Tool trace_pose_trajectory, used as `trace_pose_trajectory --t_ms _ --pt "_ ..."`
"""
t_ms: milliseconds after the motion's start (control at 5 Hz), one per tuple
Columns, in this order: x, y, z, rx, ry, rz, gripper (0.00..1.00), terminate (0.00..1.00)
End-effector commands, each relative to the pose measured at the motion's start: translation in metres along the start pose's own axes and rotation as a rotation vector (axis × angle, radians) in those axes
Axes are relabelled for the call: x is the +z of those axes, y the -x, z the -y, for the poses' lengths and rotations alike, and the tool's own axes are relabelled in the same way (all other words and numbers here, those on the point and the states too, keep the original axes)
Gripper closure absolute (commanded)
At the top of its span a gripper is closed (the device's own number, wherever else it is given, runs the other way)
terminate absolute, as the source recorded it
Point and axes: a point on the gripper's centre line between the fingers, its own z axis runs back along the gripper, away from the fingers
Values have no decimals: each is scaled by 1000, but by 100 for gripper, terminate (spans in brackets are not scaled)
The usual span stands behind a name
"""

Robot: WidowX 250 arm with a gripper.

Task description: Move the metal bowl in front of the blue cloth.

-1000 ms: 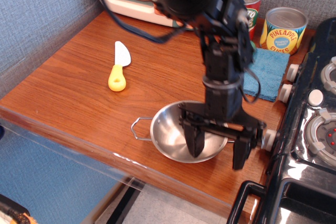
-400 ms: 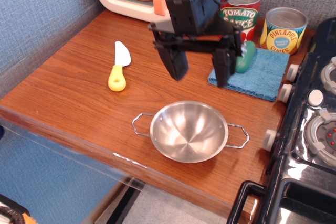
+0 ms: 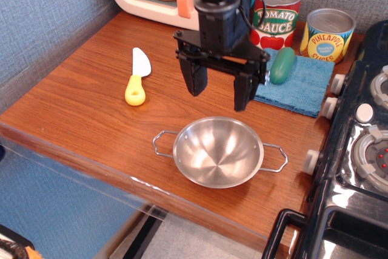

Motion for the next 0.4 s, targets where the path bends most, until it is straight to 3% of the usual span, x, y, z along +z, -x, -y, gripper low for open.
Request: trace_pose_trajectory --t_ms 0,200 --pt "9 3 -10 51 12 23 0 0" --pt "9 3 -10 51 12 23 0 100"
